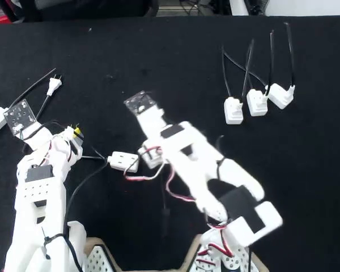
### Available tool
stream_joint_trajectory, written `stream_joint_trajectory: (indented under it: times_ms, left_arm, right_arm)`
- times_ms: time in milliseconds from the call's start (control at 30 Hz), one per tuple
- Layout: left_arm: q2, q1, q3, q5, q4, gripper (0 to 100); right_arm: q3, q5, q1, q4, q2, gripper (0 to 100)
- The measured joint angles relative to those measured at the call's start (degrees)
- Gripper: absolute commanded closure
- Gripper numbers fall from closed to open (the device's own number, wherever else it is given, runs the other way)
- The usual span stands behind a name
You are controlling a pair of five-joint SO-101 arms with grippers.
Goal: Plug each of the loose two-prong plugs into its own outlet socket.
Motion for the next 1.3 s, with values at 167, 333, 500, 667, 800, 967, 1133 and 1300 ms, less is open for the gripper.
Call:
stream_joint_trajectory:
  times_ms: [167, 333, 500, 667, 800, 967, 1133, 1300]
  left_arm:
    - [0.00, 0.00, 0.00, 0.00, 0.00, 77]
    - [0.00, 0.00, 0.00, 0.00, 0.00, 77]
    - [0.00, 0.00, 0.00, 0.00, 0.00, 77]
    - [0.00, 0.00, 0.00, 0.00, 0.00, 77]
    - [0.00, 0.00, 0.00, 0.00, 0.00, 77]
    - [0.00, 0.00, 0.00, 0.00, 0.00, 77]
    - [0.00, 0.00, 0.00, 0.00, 0.00, 77]
    - [0.00, 0.00, 0.00, 0.00, 0.00, 77]
  right_arm:
    - [-0.79, 8.88, 5.80, 7.30, -11.87, 98.8]
    - [-6.59, 24.70, 11.16, 13.89, -20.57, 98.8]
    - [-7.21, 47.91, 12.57, 15.91, -20.92, 98.7]
    - [2.90, 61.54, 9.67, 16.00, -15.03, 98.5]
    - [9.41, 56.00, 9.49, 8.97, -9.32, 89.2]
    - [9.41, 39.82, 9.41, 8.35, -8.70, 72.4]
    - [6.33, 36.31, 8.79, 16.44, -11.69, 75.6]
    - [3.52, 43.60, 5.80, 22.59, -19.96, 75.8]
